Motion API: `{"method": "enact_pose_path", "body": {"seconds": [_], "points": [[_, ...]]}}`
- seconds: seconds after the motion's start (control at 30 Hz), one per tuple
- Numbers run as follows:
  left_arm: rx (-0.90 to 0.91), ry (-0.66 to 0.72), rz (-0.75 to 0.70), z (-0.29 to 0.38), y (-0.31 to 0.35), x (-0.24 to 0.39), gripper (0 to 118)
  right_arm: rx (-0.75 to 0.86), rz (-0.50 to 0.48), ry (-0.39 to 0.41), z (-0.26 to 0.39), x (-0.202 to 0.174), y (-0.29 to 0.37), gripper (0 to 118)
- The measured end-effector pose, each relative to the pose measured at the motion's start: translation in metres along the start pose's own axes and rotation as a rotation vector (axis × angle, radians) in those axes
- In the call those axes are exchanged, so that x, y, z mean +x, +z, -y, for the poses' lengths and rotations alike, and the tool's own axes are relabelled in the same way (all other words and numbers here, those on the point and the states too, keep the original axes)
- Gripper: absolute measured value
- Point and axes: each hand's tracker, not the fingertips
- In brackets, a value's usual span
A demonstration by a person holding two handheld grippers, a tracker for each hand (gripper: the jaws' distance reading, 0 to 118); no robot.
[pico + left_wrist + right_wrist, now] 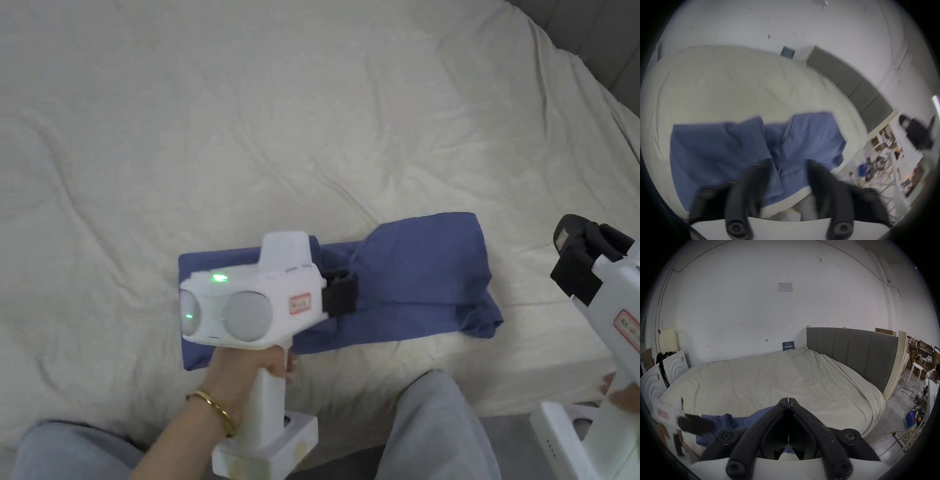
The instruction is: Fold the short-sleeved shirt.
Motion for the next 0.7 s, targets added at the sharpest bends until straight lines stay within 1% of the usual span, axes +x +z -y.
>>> {"method": "enact_pose_path", "body": {"seconds": [0.03, 0.1, 0.17, 0.23, 0.3, 0.4, 0.43, 0.5, 0.53, 0.6, 0.67, 0.7], "points": [[0.031, 0.026, 0.044, -0.011, 0.015, -0.01, 118, 0.004, -0.003, 0.0, -0.002, -0.001, 0.0, 1], [0.075, 0.064, 0.077, -0.027, 0.035, -0.029, 118, 0.012, -0.011, 0.004, -0.005, -0.004, -0.001, 1], [0.089, 0.072, 0.068, -0.041, 0.052, -0.059, 118, 0.018, -0.017, 0.008, -0.007, -0.006, -0.002, 1], [0.058, 0.109, 0.057, -0.048, 0.059, -0.092, 118, 0.02, -0.024, 0.009, -0.009, -0.009, -0.003, 1], [0.028, 0.197, 0.028, -0.046, 0.062, -0.124, 118, 0.02, -0.029, 0.009, -0.01, -0.011, -0.004, 1], [-0.058, 0.368, 0.005, -0.035, 0.062, -0.177, 118, 0.013, -0.033, 0.019, -0.009, -0.015, -0.007, 1], [-0.077, 0.405, -0.002, -0.027, 0.063, -0.187, 118, 0.009, -0.033, 0.024, -0.009, -0.016, -0.008, 1], [-0.1, 0.418, 0.028, -0.015, 0.063, -0.205, 118, -0.002, -0.03, 0.034, -0.008, -0.018, -0.01, 1], [-0.12, 0.427, 0.062, -0.009, 0.062, -0.21, 113, -0.008, -0.028, 0.038, -0.008, -0.019, -0.012, 1], [-0.162, 0.46, 0.117, 0.001, 0.056, -0.215, 113, -0.018, -0.026, 0.038, -0.007, -0.021, -0.016, 1], [-0.106, 0.452, 0.16, 0.004, 0.057, -0.215, 111, -0.027, -0.026, 0.038, -0.007, -0.024, -0.018, 1], [-0.103, 0.478, 0.186, 0.002, 0.055, -0.215, 106, -0.029, -0.027, 0.041, -0.007, -0.026, -0.019, 1]]}}
